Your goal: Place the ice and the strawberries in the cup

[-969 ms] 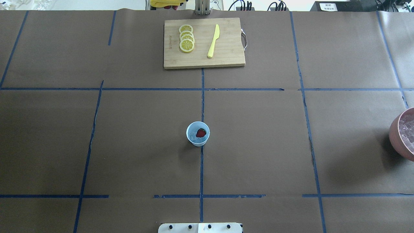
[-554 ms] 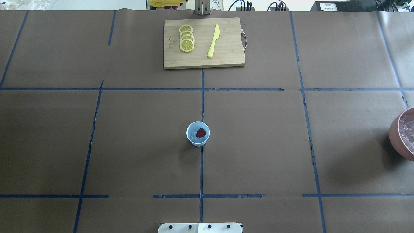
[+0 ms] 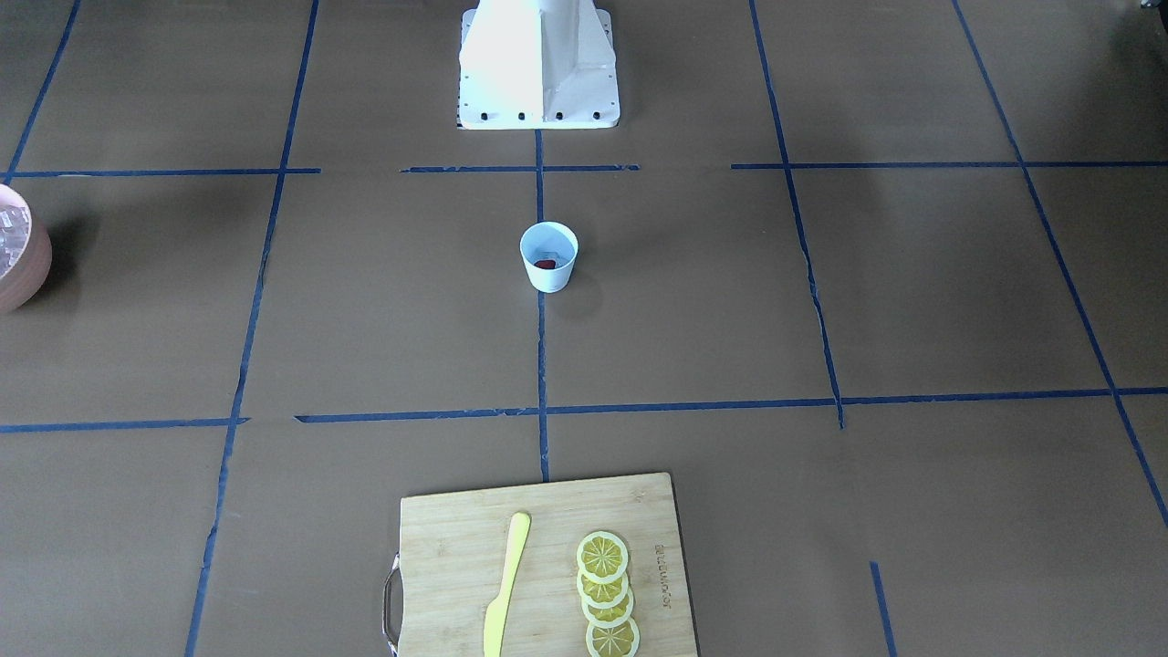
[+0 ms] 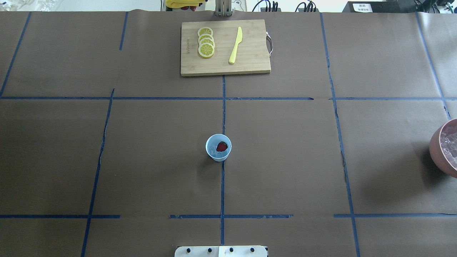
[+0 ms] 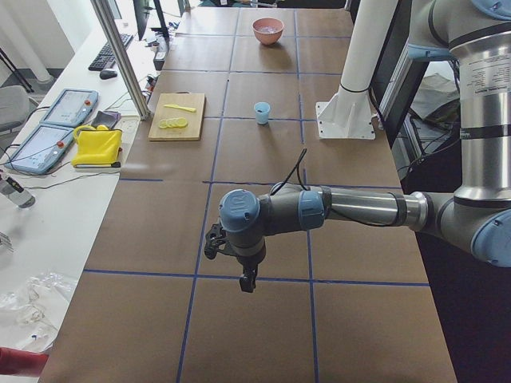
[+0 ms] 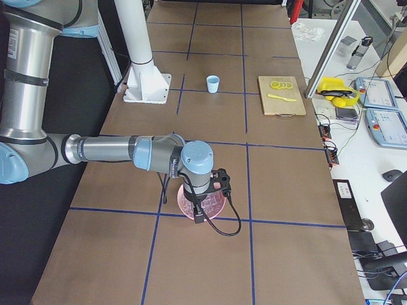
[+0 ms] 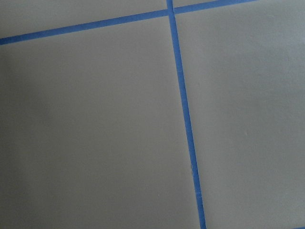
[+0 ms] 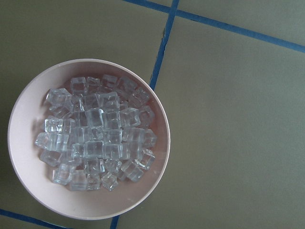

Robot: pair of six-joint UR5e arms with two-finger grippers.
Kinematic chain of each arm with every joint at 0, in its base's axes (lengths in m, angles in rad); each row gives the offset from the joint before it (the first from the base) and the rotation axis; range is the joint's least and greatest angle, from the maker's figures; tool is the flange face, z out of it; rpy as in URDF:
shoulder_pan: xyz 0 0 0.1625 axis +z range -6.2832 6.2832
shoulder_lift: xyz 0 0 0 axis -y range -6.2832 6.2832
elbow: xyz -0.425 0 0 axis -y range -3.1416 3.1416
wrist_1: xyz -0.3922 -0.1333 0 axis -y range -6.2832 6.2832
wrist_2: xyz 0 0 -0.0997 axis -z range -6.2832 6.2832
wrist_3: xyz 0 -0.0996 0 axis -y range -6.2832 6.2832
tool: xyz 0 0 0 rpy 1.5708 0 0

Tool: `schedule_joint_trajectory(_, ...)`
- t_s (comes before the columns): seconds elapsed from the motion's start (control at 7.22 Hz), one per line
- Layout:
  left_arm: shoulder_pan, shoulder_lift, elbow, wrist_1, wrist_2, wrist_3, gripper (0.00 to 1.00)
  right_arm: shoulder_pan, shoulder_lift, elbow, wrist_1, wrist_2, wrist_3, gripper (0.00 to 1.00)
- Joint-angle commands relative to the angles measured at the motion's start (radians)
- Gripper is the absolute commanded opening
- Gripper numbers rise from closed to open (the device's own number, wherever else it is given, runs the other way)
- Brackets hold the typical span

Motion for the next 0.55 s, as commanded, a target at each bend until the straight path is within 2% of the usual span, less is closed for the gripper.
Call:
schedule_joint_trajectory(0.0, 0.000, 0.000, 0.000, 0.000, -0.001, 0.000, 1.00, 0.000, 0.001, 0.001, 0.000, 0.000, 0.000, 0.99)
schedule_joint_trajectory(0.42, 0.000, 0.000, 0.000, 0.000, -0.001, 0.000, 1.00, 0.000, -0.003, -0.005, 0.035, 0.000, 0.000, 0.99)
